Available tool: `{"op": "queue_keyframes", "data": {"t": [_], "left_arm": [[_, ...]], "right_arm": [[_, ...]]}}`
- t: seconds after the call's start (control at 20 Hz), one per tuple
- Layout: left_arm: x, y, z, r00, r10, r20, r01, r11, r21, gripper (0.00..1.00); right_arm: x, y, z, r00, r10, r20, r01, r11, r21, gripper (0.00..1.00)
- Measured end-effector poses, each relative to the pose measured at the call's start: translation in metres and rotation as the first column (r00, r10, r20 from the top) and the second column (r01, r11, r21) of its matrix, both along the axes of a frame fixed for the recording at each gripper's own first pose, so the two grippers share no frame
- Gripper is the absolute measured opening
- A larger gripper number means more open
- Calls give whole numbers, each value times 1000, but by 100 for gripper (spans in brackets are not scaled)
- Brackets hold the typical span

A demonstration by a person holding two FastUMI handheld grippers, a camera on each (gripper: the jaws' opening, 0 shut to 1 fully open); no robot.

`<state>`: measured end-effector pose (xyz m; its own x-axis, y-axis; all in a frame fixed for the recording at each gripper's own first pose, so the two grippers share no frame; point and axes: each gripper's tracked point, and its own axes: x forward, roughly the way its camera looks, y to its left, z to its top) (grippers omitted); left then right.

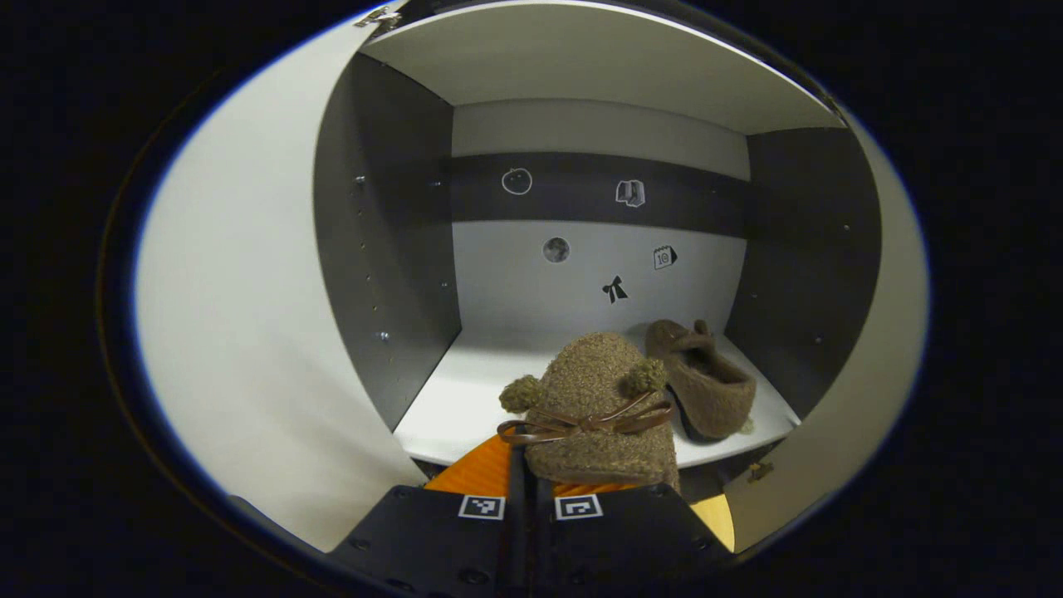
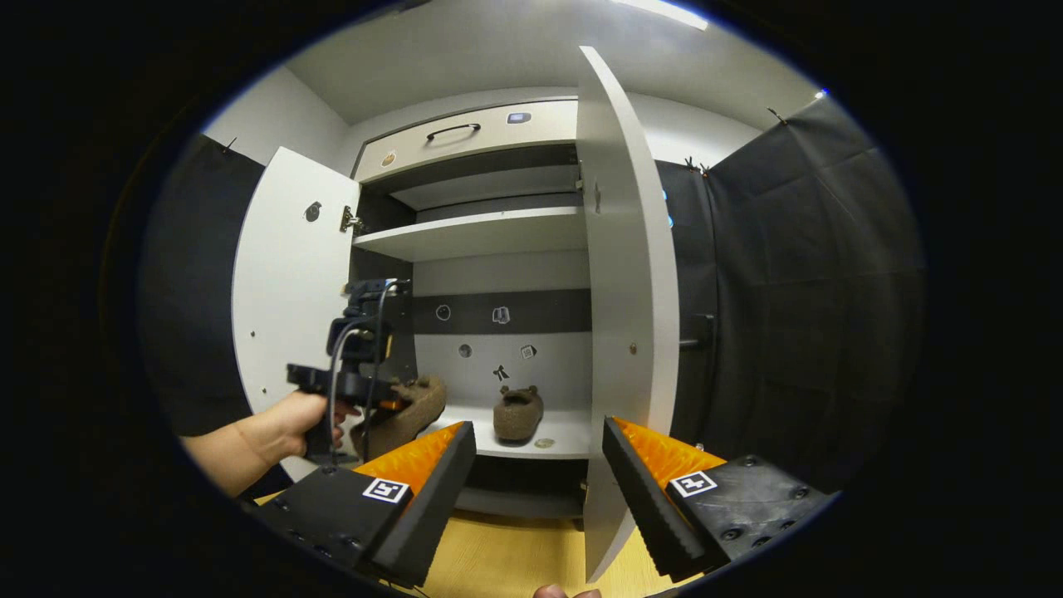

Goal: Grab one shoe with the right hand and put it into the shoe cabinet, grab the other shoe with the left hand and put it into the shoe cabinet; then close the right door with the right hand and the left door with the left hand.

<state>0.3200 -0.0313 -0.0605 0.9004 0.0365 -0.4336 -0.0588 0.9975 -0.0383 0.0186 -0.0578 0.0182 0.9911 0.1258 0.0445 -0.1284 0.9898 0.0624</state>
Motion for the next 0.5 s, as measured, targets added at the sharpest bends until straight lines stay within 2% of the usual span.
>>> {"op": "queue_keyframes", "data": {"t": [0.15, 0.2, 0.25, 0.35, 0.5], "left_arm": [[53, 6, -1, 999, 33, -32, -34, 999, -16, 7], [68, 9, -3, 998, 46, -45, -47, 999, -6, 8], [84, 10, -4, 997, 56, -56, -56, 998, 9, 8], [107, 9, -12, 994, 65, -86, -63, 997, 34, 7], [132, -1, -34, 987, 65, -146, -62, 998, 25, 7]], "right_arm": [[-5, -7, -6, 1000, 3, -22, -3, 1000, 10, 97], [-8, -9, -7, 1000, 7, -23, -7, 1000, 10, 100], [-10, -11, -6, 1000, 10, -20, -10, 1000, 6, 96], [-11, -13, -5, 1000, 9, -14, -9, 1000, -7, 96], [-15, -17, -6, 1000, 5, -26, -5, 1000, 0, 92]]}}
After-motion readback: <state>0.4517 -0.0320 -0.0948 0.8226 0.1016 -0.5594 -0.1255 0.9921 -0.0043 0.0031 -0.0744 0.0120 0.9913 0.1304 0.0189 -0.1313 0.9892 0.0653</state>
